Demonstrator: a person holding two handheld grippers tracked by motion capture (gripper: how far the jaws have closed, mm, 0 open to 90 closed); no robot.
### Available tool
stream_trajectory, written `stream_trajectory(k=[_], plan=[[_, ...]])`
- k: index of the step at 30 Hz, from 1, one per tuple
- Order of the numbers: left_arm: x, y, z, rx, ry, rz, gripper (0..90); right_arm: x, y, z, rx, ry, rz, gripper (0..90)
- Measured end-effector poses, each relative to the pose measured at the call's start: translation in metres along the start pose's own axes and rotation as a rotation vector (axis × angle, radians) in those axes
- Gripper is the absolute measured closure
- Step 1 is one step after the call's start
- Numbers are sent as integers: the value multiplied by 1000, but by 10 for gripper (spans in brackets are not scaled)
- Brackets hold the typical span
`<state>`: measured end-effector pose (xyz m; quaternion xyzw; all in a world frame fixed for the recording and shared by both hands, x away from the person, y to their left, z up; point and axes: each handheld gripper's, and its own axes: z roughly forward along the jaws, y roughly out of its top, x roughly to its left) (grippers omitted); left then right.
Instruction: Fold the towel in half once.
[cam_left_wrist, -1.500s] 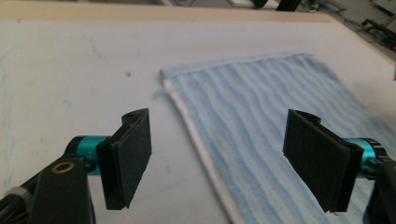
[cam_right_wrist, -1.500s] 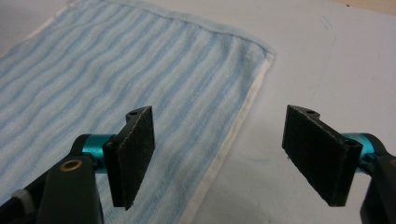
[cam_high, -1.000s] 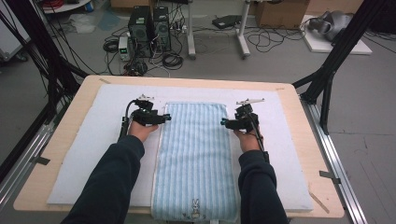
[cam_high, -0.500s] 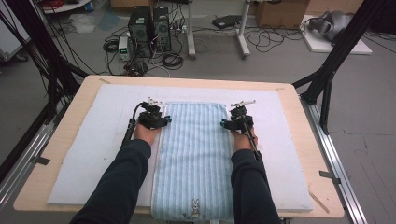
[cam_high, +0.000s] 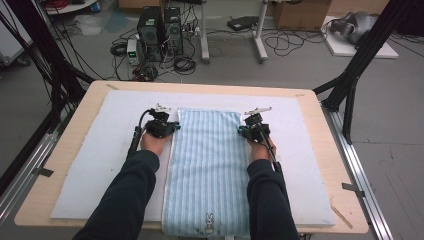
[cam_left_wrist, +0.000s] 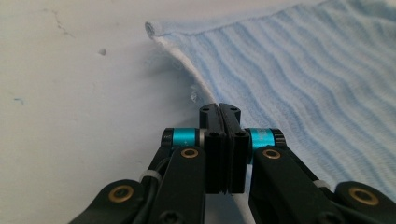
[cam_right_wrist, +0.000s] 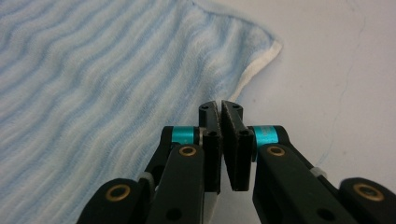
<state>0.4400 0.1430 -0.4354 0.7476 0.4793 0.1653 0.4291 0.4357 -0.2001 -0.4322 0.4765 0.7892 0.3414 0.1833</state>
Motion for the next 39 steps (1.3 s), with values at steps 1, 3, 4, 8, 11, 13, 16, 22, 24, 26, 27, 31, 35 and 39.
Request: stream_trajectory(k=[1,3,4,8,11,13,16,22,24,26,27,31,35,39], plan=[[0,1,-3,-9,-11,-9,881,1,1,-3,-10,6,3,865],[0,1,-9,-22,-19,-14,881,2,2,-9,-31,17,-2,865],[0,1,-12,-24,-25,-13,881,3,2,-13,-36,17,-7,865],[0,-2,-23,-35,-69,-42,880,7,-4,-25,-70,47,-7,864],[-3,-4,-34,-60,-96,-41,881,11,-9,-35,-96,82,-2,864],[-6,-7,-43,-72,-115,-32,880,15,-13,-42,-115,101,-5,863],[-13,-15,-55,-91,-135,-9,880,19,-18,-53,-141,114,-8,861],[-22,-30,-76,-104,-177,21,880,28,-31,-70,-150,142,-24,856],[-26,-35,-81,-97,-196,31,880,31,-38,-75,-156,153,-27,856],[-29,-40,-88,-115,-215,21,880,34,-45,-79,-155,164,-27,856],[-31,-42,-91,-119,-226,23,880,36,-47,-81,-151,160,-38,856],[-40,-52,-103,-128,-255,41,879,44,-59,-91,-162,168,-57,856],[-44,-66,-111,-119,-264,58,879,50,-73,-101,-174,177,-57,854],[-46,-81,-117,-107,-272,58,879,56,-87,-108,-172,178,-64,852]])
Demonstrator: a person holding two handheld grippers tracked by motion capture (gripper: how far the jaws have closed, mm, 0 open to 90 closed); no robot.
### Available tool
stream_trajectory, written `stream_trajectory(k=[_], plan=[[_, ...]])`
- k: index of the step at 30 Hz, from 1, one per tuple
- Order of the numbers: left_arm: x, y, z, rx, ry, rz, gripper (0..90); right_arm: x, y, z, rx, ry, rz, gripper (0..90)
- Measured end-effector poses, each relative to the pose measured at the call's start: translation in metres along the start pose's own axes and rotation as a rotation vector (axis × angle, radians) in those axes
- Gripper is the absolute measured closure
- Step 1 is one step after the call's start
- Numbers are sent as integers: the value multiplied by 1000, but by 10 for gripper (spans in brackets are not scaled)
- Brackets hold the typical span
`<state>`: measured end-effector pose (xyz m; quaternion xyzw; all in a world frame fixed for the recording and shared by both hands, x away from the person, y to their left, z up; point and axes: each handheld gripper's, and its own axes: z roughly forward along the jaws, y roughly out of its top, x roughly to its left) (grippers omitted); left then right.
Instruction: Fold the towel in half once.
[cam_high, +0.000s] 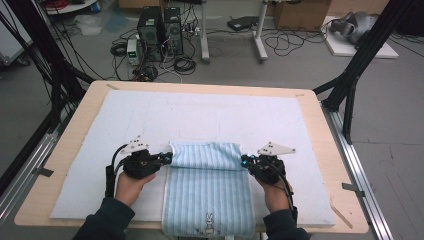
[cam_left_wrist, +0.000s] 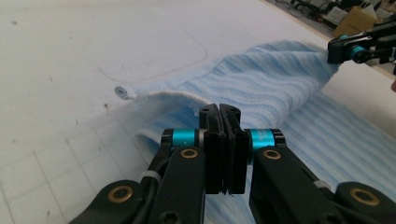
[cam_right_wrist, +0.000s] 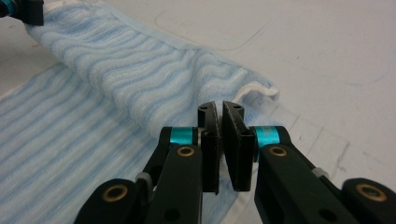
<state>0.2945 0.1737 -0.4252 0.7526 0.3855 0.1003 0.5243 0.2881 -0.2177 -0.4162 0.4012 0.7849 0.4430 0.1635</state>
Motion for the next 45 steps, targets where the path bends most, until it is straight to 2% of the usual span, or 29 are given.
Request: stream_trajectory(k=[2,4,12,13,15,16,19,22,25,26,30,33,35,37,40,42,44,45], plan=[[-2,-5,-1,6,0,0,879,3,-5,-3,13,-6,-7,851],[-3,-10,-3,22,-4,0,879,4,-11,-5,5,0,-1,851],[-5,-27,-7,71,-30,-15,871,9,-31,-12,32,11,17,851],[-3,-26,-7,81,-26,-23,836,9,-32,-12,41,10,19,844],[2,-21,-8,56,18,-67,567,8,-33,-12,42,2,16,754],[6,-17,-9,36,32,-84,497,7,-31,-12,33,-5,29,705],[16,-4,-10,-14,35,-102,446,2,-19,-13,-5,-29,49,613],[23,10,-6,-33,41,-79,418,-6,-2,-9,-17,-50,53,562],[30,21,3,-32,48,-70,406,-16,14,1,6,-58,67,533],[32,24,6,-16,51,-69,402,-18,19,6,18,-61,72,533],[38,24,23,18,63,-95,408,-27,32,28,81,-68,77,523],[41,19,35,64,74,-111,425,-29,36,45,148,-58,90,515],[40,17,40,90,76,-111,444,-28,36,53,184,-60,80,523],[40,15,44,122,82,-99,496,-28,34,60,218,-53,81,547],[42,12,47,156,92,-105,589,-29,31,64,252,-58,93,597],[41,11,48,172,96,-93,671,-30,29,65,257,-43,95,678],[39,11,47,167,96,-65,782,-30,28,65,260,-25,88,753],[38,12,46,152,104,-56,829,-28,29,64,258,-32,70,809]])
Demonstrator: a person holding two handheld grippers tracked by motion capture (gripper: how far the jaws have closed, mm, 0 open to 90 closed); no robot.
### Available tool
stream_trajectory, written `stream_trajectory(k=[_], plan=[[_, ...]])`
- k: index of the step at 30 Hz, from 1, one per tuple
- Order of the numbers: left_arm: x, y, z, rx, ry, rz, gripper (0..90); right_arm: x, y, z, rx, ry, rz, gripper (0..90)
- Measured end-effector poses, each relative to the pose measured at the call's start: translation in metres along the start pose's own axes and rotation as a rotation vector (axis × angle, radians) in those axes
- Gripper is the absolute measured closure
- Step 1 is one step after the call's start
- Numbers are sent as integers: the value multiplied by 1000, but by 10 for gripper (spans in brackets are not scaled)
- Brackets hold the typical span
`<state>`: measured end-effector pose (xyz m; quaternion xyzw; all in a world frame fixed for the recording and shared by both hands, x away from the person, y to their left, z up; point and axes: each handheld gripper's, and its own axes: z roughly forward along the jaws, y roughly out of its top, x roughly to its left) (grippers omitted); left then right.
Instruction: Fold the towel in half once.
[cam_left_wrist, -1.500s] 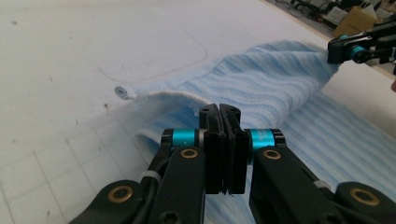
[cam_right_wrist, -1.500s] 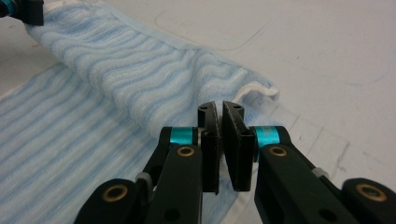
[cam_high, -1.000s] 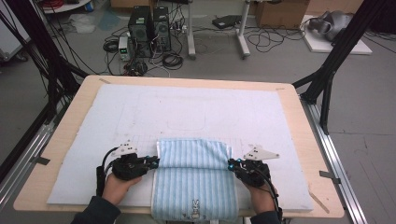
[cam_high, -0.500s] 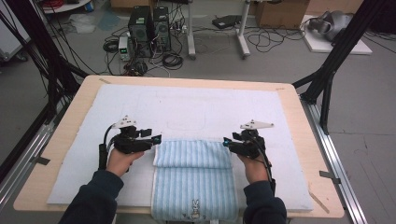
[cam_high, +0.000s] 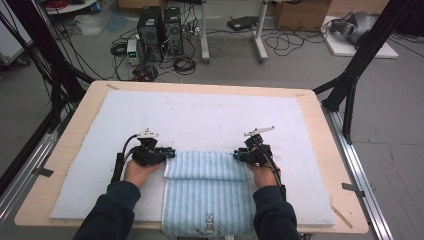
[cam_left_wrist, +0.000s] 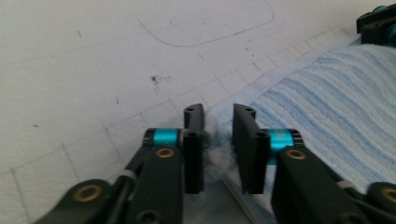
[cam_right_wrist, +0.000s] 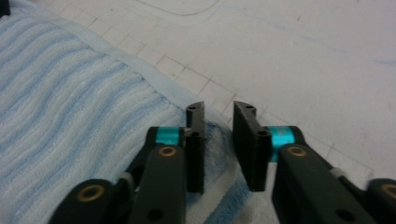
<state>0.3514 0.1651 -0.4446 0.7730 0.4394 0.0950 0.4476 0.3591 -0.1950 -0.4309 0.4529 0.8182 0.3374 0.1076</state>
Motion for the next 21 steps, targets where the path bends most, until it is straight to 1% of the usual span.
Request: stream_trajectory(k=[1,2,3,4,7,9,11,14,16,18,19,21], plan=[[-1,1,-1,-14,0,1,836,2,0,-1,-9,-15,-29,824],[-2,2,-3,-26,-3,3,837,3,1,-3,-24,-23,-46,833],[-2,2,-5,-39,-7,0,838,6,2,-5,-34,-29,-49,835],[-3,3,-7,-51,-23,-4,838,7,2,-8,-52,-36,-65,837],[-6,5,-17,-89,-53,-1,838,11,2,-17,-101,-37,-79,837],[-9,5,-26,-128,-73,-8,838,14,0,-26,-134,-28,-84,836],[-12,4,-34,-152,-98,-14,837,16,-4,-37,-173,-15,-85,835],[-19,-1,-44,-164,-119,7,837,22,-12,-53,-216,6,-97,832],[-22,-6,-50,-182,-139,-3,837,26,-18,-64,-248,16,-106,826],[-26,-13,-55,-191,-150,-3,837,29,-27,-74,-276,30,-108,822],[-29,-16,-57,-196,-152,-3,837,32,-31,-77,-279,32,-110,822],[-33,-24,-62,-206,-173,-9,837,36,-41,-82,-287,41,-117,825]])
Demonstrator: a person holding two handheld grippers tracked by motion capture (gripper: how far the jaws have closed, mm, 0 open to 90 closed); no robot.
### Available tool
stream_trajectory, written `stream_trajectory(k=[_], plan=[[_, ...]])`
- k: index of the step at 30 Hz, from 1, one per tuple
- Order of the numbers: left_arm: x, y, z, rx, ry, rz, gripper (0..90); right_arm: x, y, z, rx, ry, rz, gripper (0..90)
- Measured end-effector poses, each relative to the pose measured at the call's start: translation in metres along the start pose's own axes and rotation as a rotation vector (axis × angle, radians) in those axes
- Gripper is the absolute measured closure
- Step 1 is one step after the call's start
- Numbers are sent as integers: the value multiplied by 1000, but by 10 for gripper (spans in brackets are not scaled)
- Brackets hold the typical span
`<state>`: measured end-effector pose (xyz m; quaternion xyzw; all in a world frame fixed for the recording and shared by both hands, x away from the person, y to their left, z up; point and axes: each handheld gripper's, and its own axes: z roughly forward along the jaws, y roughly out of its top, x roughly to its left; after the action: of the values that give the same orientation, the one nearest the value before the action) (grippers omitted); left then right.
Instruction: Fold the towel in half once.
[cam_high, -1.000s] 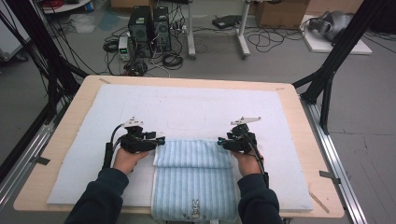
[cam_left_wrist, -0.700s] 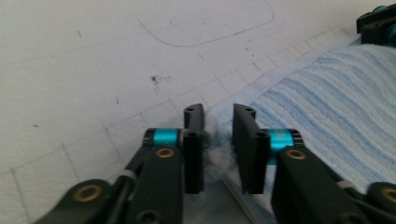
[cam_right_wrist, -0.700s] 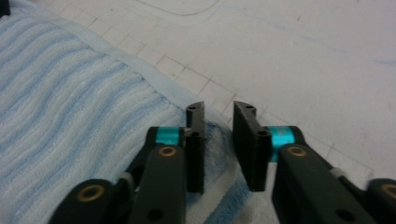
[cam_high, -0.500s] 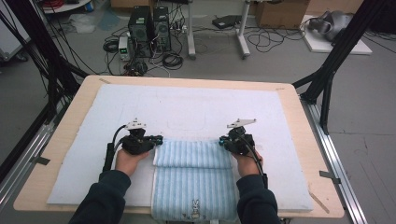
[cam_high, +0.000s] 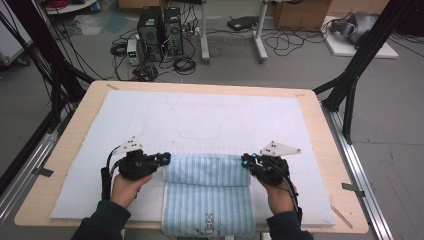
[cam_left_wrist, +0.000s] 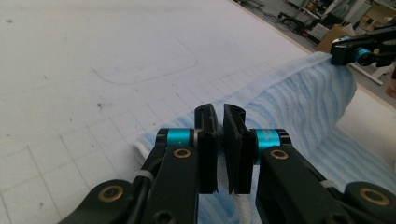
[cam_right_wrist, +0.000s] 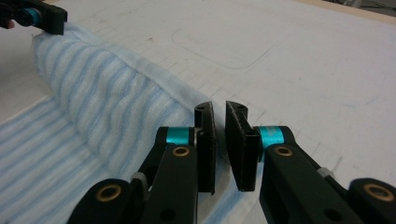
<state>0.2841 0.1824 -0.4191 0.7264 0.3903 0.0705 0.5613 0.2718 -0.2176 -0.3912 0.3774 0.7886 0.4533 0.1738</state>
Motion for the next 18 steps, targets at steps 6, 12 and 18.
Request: stream_trajectory(k=[6,12,18], plan=[[-17,-15,-14,6,-41,23,836,12,-22,-18,-22,46,22,829],[-24,-28,-22,40,-94,25,835,18,-37,-27,-5,66,16,828],[-29,-41,-28,103,-140,29,829,25,-53,-29,36,83,14,828]])
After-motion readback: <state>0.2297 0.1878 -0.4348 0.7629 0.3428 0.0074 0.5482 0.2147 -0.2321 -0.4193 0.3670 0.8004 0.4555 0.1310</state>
